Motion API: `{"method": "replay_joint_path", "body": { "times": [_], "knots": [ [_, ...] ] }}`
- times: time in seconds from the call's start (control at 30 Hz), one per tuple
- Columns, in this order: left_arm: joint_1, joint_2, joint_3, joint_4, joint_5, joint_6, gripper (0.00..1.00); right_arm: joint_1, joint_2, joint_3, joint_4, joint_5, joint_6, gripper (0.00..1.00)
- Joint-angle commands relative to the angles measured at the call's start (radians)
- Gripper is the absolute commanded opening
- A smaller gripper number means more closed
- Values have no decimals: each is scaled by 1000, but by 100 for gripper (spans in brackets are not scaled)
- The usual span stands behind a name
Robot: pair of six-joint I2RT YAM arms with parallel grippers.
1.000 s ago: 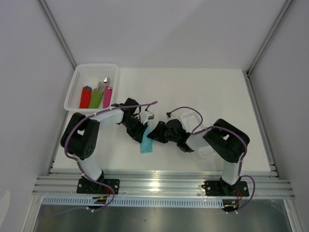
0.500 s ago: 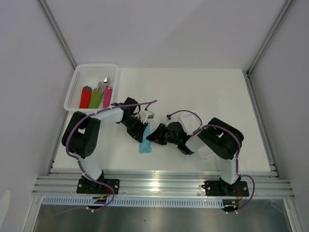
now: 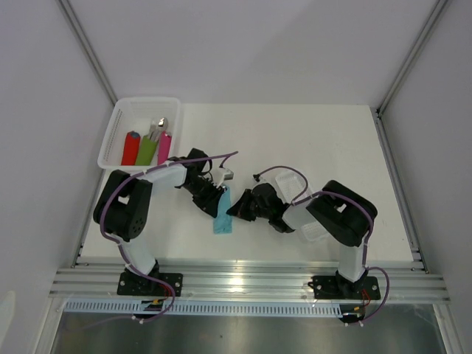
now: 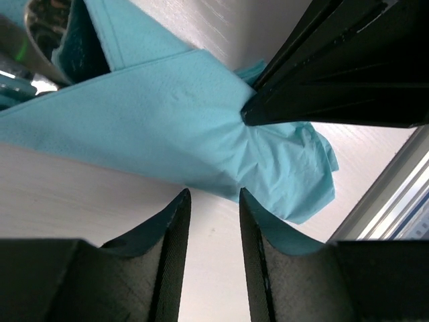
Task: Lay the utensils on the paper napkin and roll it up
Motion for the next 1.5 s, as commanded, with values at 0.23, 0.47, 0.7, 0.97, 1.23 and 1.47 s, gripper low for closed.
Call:
{"method": "replay_joint_path", "body": {
  "times": [0.23, 0.47, 0.7, 0.97, 1.23, 1.47],
  "knots": [
    [72, -150, -11, -16, 60, 70, 41, 7, -119, 88, -390, 91, -281, 0],
    [80, -164, 20, -33, 64, 100, 43, 24, -136, 188, -554, 118, -425, 0],
    [90, -162, 34, -36, 79, 119, 43, 35, -162, 234, -662, 146, -539, 0],
    [95, -125, 21, -12, 88, 17, 43, 0, -173, 121, -475, 20, -405, 0],
    [48, -87, -1, 13, 79, -26, 41, 0, -136, 104, -454, 5, -329, 8],
    [-17, -70, 11, 33, 67, -40, 42, 7, -176, 119, -530, 69, -329, 19]
  ]
}}
